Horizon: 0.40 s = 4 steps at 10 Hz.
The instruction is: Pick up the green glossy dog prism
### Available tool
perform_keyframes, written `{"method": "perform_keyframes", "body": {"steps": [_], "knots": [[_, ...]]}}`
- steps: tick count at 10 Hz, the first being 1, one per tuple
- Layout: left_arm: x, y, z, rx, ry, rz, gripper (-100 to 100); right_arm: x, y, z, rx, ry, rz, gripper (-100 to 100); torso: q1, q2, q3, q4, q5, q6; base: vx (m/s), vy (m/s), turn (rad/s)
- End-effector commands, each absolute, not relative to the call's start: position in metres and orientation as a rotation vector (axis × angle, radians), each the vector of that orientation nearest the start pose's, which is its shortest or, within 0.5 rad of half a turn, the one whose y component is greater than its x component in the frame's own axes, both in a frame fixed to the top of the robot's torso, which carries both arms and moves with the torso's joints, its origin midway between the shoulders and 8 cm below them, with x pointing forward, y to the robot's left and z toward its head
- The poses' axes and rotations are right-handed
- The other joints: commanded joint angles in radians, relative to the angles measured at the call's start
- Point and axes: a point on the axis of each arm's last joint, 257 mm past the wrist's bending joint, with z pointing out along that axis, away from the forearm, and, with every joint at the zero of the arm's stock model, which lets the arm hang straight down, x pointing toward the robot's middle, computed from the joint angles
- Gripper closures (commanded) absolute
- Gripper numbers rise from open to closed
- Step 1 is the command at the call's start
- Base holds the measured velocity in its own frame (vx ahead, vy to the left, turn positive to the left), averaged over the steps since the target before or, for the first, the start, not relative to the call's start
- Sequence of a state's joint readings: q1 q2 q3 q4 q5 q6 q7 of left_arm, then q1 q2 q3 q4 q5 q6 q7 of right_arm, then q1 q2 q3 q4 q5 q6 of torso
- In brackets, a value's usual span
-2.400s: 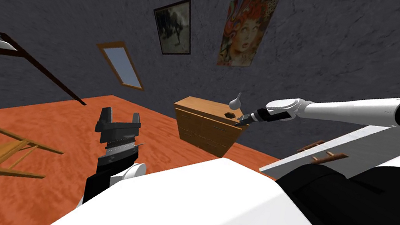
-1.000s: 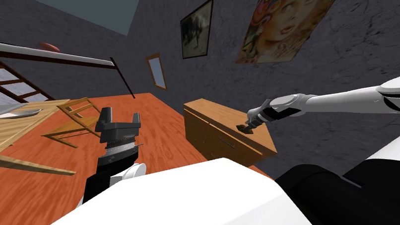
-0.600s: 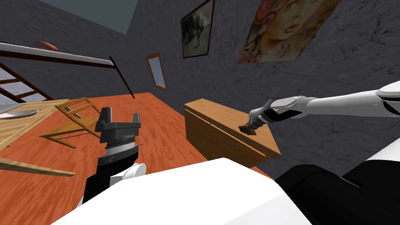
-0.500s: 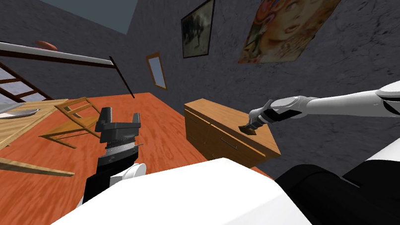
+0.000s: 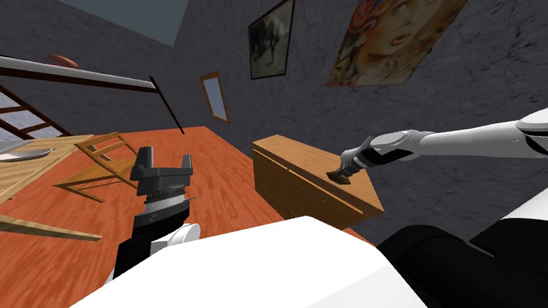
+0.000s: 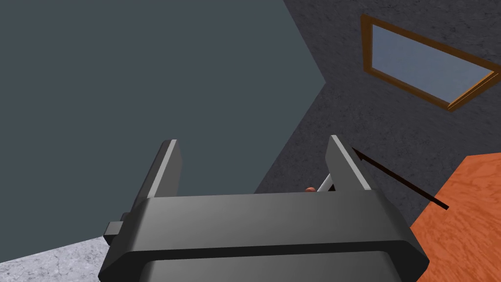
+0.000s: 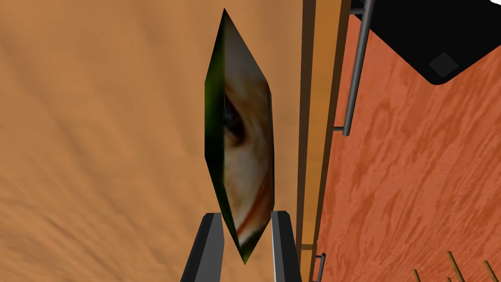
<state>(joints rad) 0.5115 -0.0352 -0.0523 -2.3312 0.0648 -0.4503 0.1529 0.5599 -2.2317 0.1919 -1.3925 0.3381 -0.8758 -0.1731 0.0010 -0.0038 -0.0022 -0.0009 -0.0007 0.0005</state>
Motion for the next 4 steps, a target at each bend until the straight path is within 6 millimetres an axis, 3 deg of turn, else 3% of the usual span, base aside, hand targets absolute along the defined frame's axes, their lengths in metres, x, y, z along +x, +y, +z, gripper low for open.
{"method": "perform_keyframes", "body": {"steps": [1, 3, 4], "knots": [[0.3421, 0.2742, 0.0341, -0.791, 0.500, -1.531, 0, 0.3423, -0.5420, -0.1258, -0.939, 2.657, 0.042, 100, 0.000, 0.000, 0.000, 0.000, 0.000, 0.000, -0.072, -0.067, 0.023], [0.3421, 0.2742, 0.0341, -0.791, 0.500, -1.531, 0, 0.3452, -0.5399, -0.1221, -0.941, 2.657, 0.041, 100, -0.003, 0.003, 0.002, 0.001, -0.001, 0.001, -0.053, -0.056, 0.015], [0.3421, 0.2742, 0.0340, -0.791, 0.500, -1.531, 0, 0.3460, -0.5391, -0.1211, -0.939, 2.657, 0.042, 0, -0.001, 0.002, 0.001, 0.000, -0.001, 0.001, -0.005, -0.005, -0.002]]}}
